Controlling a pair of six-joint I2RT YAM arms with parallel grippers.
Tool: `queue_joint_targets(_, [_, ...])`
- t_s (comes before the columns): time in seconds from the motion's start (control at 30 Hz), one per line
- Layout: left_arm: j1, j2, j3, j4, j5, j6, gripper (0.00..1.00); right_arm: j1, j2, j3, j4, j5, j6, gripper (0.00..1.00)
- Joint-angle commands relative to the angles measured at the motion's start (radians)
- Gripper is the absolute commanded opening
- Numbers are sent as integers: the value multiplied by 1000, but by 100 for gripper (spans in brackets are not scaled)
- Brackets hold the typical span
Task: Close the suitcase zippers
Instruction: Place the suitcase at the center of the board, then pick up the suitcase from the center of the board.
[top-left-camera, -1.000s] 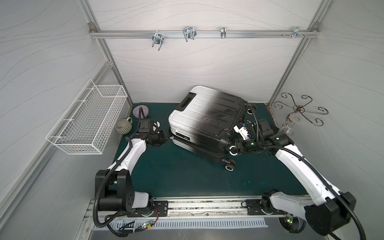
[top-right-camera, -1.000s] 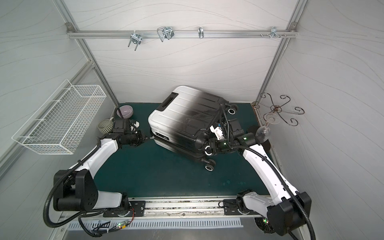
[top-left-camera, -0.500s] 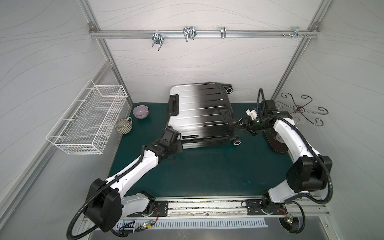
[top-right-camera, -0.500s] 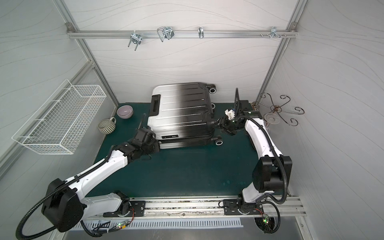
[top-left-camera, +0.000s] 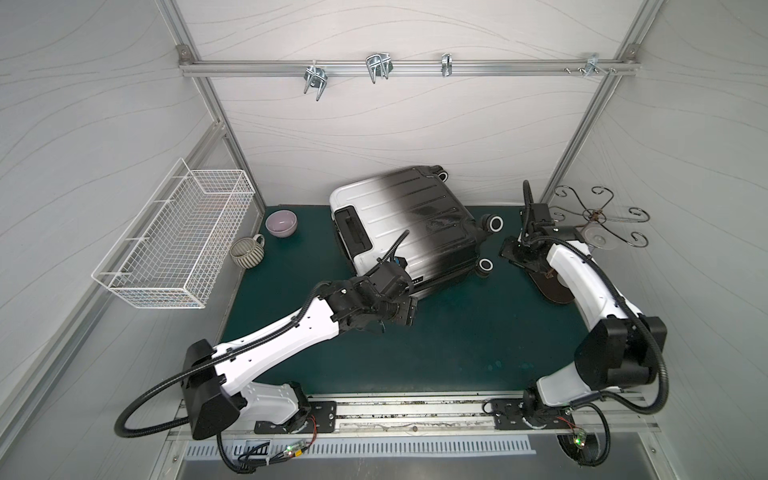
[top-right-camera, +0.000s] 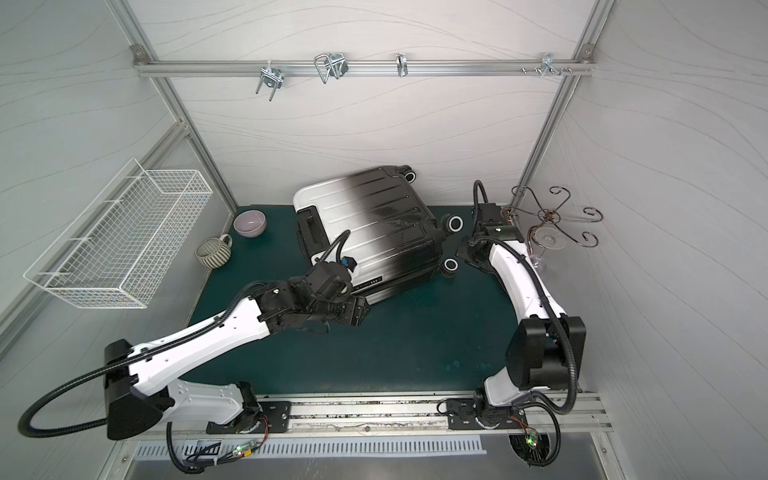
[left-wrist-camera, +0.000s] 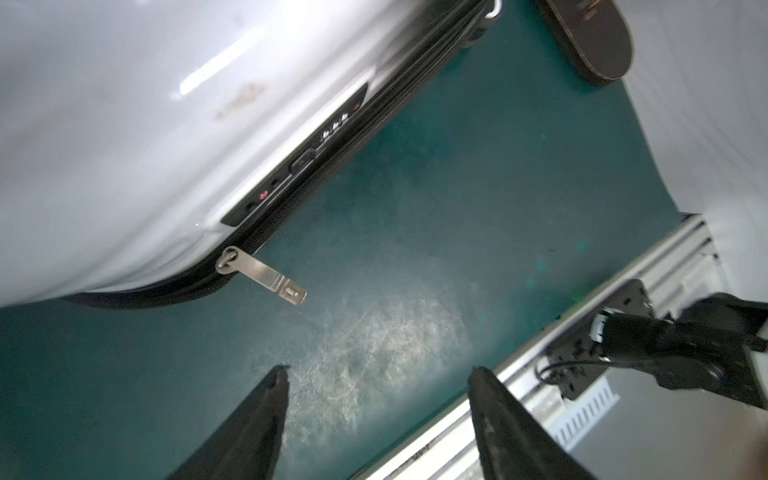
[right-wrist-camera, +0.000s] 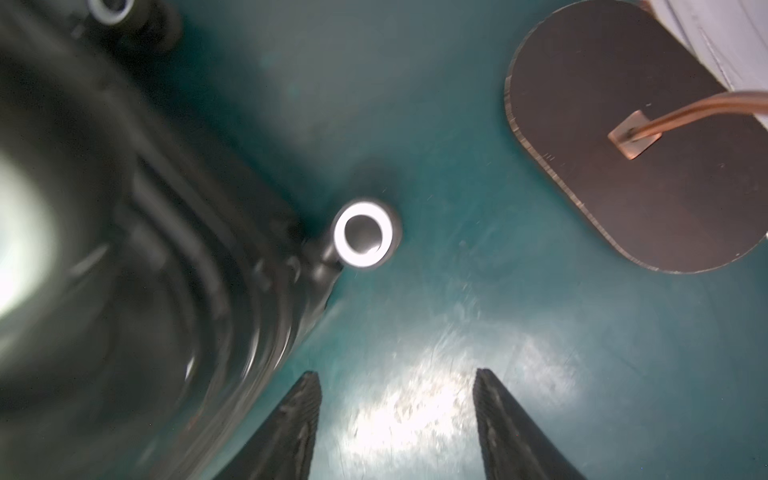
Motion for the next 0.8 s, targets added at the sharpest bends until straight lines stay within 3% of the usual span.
queue_joint_targets(0.0, [134,-29,170,-216,103,124,68,84,-107,-43,-64,51,31,63])
queue_joint_targets(0.07, [275,-22,235,-310,71,131,69,150,-145,-64,-88,76,57,64])
queue_joint_targets(0.13, [482,-12,255,-335,97,122,68,222,-175,-83,-93,62,85,64])
queue_joint_targets(0.2, [687,19,255,-316,207,89,63,321,-193,-93,-102,68,125,64])
queue_joint_targets(0.3, [888,57,156,-171,329,59,59,462,-198,-116,-97,58,170,64])
queue_joint_targets(0.37, [941,113,124,-98,413,57,60,529,-203,-136,-94,76,190,63])
queue_joint_targets(0.5, [949,233,111,68,494,14,64,583,-228,-215,-36,60,212,61])
queue_joint_targets(0.77, [933,399,141,161,450,7,63,607,-221,-266,-2,50,202,60])
